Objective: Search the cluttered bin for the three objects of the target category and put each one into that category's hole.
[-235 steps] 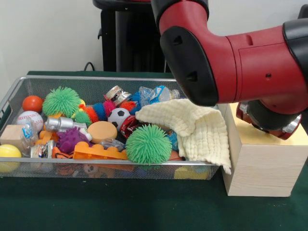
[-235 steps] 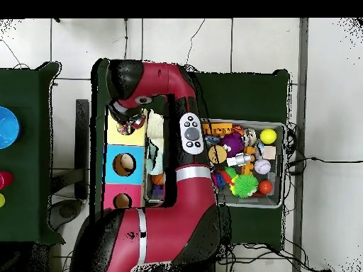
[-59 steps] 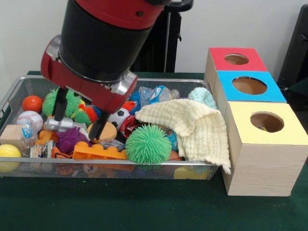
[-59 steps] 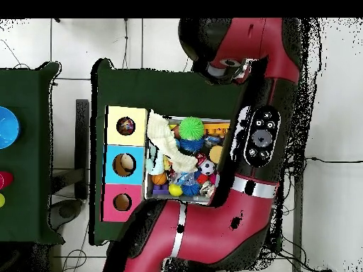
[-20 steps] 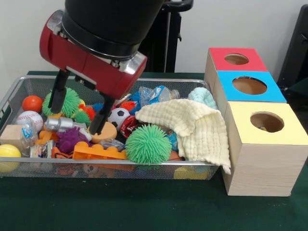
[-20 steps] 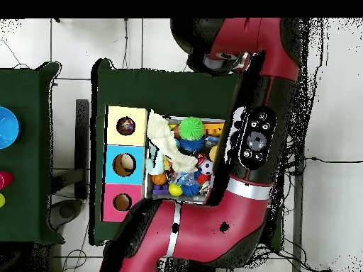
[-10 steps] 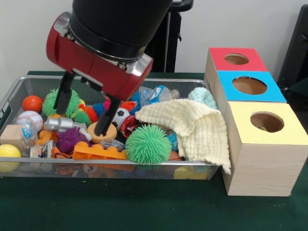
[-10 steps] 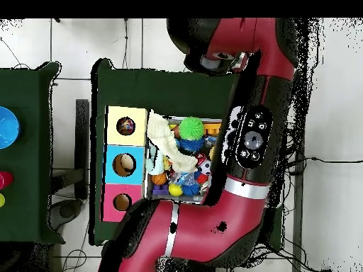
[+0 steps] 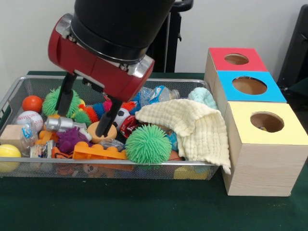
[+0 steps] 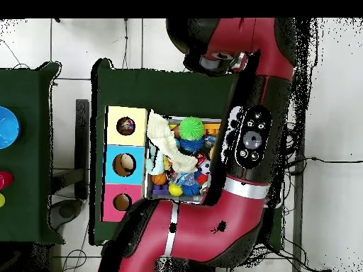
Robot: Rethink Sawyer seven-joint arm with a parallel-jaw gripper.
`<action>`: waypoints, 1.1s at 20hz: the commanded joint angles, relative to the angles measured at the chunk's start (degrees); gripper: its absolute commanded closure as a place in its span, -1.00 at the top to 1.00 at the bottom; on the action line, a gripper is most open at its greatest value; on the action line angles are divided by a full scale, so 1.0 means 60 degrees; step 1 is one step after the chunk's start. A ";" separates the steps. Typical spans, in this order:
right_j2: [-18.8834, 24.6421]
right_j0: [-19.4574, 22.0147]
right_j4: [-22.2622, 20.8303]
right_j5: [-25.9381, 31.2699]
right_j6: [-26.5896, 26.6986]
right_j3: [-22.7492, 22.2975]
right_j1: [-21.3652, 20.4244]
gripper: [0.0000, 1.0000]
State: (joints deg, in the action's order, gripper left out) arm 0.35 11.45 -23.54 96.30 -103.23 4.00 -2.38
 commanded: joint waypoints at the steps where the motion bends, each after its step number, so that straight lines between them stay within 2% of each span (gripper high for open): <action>1: 0.0562 0.0001 -0.0546 0.0601 0.2724 -0.0577 0.0348 1.00; 16: 0.0449 0.0008 -0.0596 0.0951 0.2966 -0.0464 0.0256 1.00; 20: 0.0718 0.0209 -0.0448 0.1271 0.3293 -0.0566 0.0159 1.00; 22: 0.0867 0.0292 -0.0405 0.1108 0.3379 -0.0624 0.0125 1.00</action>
State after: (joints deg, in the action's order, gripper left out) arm 0.50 11.51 -23.54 96.92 -103.11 4.00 -2.31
